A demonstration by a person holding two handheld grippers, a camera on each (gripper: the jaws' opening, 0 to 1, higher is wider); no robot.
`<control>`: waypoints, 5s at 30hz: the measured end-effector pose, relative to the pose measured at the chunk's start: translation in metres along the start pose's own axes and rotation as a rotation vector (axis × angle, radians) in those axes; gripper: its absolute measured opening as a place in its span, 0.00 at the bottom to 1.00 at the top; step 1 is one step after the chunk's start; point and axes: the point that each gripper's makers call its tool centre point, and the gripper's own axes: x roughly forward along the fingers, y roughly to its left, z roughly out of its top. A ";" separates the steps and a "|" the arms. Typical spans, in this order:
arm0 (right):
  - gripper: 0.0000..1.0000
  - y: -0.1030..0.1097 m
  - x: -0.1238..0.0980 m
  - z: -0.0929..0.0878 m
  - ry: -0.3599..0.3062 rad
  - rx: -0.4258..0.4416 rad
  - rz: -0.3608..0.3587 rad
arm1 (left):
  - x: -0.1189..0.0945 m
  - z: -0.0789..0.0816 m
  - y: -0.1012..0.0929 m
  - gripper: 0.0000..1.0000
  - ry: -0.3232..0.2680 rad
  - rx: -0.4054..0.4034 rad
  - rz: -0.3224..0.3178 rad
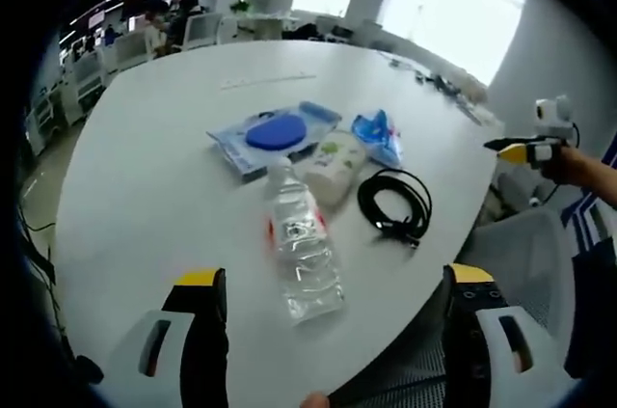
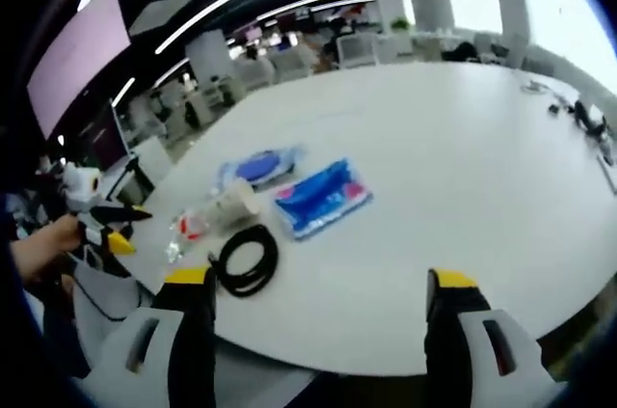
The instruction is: Arrange the tabletop items into an orderly group along one side of the table until the central work area is clear of visible clutter.
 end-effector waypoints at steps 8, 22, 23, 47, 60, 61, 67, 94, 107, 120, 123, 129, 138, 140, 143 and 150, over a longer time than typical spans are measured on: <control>0.88 0.000 0.008 0.003 0.009 -0.019 0.029 | -0.004 0.001 0.008 0.89 0.007 -0.002 0.043; 0.88 0.008 0.027 0.005 0.024 -0.023 0.079 | 0.012 -0.005 0.012 0.88 0.055 -0.010 0.068; 0.88 0.009 0.029 0.005 0.025 -0.023 0.082 | 0.014 -0.005 0.012 0.88 0.055 -0.011 0.069; 0.85 0.046 0.058 0.005 0.063 -0.094 0.198 | 0.035 -0.010 0.010 0.86 0.095 -0.049 0.076; 0.83 0.076 0.062 0.004 0.057 -0.077 0.268 | 0.049 -0.013 0.003 0.85 0.122 -0.059 0.052; 0.83 0.078 0.062 0.004 0.055 -0.075 0.273 | 0.049 -0.012 0.003 0.85 0.122 -0.061 0.051; 0.82 0.091 0.066 0.004 0.060 -0.072 0.302 | 0.055 -0.010 0.004 0.85 0.127 -0.062 0.059; 0.77 0.107 0.069 -0.007 0.067 0.074 0.362 | 0.078 -0.013 0.005 0.80 0.168 -0.055 0.068; 0.77 0.111 0.070 -0.007 0.065 0.086 0.377 | 0.085 -0.012 0.006 0.78 0.177 -0.063 0.088; 0.75 0.120 0.069 -0.015 0.091 0.105 0.406 | 0.089 -0.016 0.016 0.67 0.209 -0.038 0.152; 0.74 0.131 0.071 -0.016 0.101 0.095 0.432 | 0.089 -0.016 0.020 0.62 0.207 -0.050 0.167; 0.74 0.145 0.075 -0.015 0.114 0.079 0.461 | 0.085 -0.017 0.033 0.45 0.207 -0.029 0.221; 0.72 0.160 0.079 -0.014 0.140 0.067 0.504 | 0.086 -0.014 0.036 0.41 0.157 -0.047 0.241; 0.70 0.168 0.080 -0.012 0.145 0.064 0.528 | 0.086 -0.014 0.035 0.40 0.156 -0.045 0.248; 0.69 0.178 0.082 -0.009 0.148 0.064 0.549 | 0.085 -0.013 0.036 0.40 0.147 -0.053 0.257; 0.61 0.222 0.092 0.023 0.117 0.244 0.656 | 0.084 -0.013 0.037 0.40 0.132 -0.061 0.278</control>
